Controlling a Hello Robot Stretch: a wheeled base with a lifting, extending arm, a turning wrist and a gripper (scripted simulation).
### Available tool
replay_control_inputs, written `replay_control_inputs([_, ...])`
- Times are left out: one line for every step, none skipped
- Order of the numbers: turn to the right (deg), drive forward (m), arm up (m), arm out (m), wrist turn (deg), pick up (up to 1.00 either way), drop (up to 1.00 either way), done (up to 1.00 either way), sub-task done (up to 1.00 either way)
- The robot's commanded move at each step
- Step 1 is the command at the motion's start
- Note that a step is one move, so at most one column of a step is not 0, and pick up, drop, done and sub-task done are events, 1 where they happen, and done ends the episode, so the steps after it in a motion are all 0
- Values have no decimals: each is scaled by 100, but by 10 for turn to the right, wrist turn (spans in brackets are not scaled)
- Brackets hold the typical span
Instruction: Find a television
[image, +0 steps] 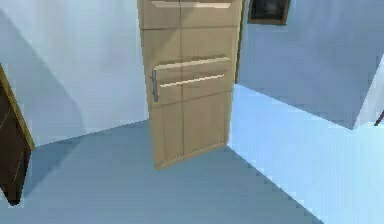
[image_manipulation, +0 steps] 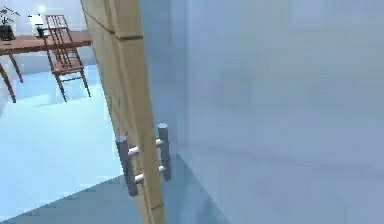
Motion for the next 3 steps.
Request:
replay_control_inputs([210,0,0,0,0,0,0,0,0])
replay_control_inputs([30,0,0,0,0,0,0,0,0])
replay_control_inputs([0,100,0,0,0,0,0,0,0])
